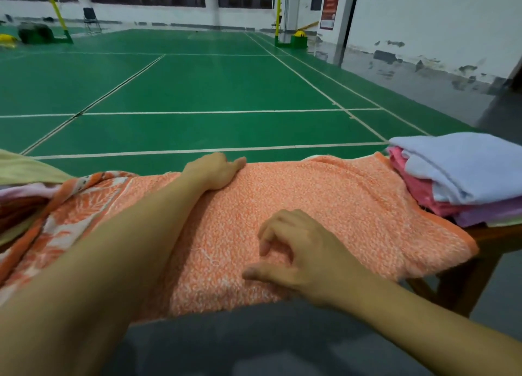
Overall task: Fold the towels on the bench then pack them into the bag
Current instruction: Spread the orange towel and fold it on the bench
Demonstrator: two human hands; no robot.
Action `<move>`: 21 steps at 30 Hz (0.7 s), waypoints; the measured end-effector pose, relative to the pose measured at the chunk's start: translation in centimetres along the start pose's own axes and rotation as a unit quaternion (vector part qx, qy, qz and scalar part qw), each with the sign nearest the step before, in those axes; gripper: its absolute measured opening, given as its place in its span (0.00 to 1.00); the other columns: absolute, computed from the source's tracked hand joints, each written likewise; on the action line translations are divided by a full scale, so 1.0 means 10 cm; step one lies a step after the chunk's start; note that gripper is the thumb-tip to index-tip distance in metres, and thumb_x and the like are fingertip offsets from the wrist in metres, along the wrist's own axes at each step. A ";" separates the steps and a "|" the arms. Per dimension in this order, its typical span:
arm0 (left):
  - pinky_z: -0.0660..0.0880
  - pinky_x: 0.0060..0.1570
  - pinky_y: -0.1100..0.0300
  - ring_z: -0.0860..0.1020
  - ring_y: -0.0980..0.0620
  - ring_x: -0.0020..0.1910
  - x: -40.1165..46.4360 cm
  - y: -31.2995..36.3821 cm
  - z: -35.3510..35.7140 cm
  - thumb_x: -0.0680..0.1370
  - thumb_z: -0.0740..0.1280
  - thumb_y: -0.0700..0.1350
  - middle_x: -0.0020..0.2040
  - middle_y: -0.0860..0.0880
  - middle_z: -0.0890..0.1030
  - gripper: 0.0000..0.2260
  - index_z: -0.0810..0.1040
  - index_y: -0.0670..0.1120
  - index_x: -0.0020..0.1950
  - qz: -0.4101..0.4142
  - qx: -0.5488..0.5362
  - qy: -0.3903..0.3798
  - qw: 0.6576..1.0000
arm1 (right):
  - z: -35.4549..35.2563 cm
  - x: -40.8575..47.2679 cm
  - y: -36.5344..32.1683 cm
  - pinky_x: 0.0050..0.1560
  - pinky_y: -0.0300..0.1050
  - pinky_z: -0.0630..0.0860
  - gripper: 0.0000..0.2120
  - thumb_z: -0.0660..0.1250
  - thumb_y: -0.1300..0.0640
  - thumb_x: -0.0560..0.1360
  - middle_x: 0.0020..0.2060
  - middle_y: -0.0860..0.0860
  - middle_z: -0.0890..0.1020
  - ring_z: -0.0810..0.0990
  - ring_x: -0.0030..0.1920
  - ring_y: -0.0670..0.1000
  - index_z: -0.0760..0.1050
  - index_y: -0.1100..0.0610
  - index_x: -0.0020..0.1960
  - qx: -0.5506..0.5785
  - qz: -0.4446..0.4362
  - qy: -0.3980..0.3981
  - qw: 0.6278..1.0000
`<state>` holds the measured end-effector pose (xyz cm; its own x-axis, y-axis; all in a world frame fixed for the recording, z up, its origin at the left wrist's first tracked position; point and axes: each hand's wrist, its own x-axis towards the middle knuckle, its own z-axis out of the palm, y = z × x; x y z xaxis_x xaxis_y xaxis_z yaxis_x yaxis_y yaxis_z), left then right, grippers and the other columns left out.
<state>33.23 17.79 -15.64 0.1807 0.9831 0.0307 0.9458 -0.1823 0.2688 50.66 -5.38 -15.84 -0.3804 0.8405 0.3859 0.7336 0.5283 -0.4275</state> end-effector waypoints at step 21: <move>0.77 0.49 0.52 0.80 0.45 0.45 -0.21 -0.04 -0.07 0.81 0.60 0.62 0.43 0.48 0.83 0.20 0.83 0.49 0.47 0.056 -0.093 0.080 0.991 | -0.14 -0.13 0.02 0.48 0.51 0.75 0.08 0.75 0.49 0.73 0.49 0.46 0.78 0.76 0.50 0.48 0.79 0.51 0.45 -0.018 -0.131 -0.036 0.991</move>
<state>32.30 15.85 -15.16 0.2231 0.9497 0.2197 0.8532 -0.2993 0.4272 52.06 -6.54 -15.31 -0.5991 0.6819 0.4196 0.6234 0.7261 -0.2900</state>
